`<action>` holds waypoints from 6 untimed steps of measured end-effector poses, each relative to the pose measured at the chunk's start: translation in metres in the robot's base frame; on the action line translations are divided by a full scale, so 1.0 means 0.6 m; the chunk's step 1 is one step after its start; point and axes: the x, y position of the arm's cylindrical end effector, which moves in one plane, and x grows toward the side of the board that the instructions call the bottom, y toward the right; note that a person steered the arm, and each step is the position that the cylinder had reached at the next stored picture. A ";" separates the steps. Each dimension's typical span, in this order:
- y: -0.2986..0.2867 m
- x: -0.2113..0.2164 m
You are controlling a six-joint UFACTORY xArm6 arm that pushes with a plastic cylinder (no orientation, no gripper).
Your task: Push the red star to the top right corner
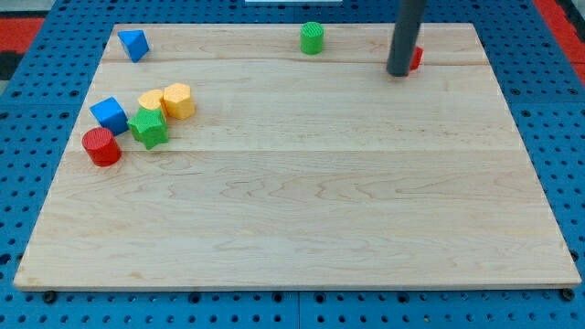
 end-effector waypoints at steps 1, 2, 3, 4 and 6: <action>0.041 -0.044; 0.047 -0.066; 0.012 -0.043; 0.004 -0.040; -0.073 0.086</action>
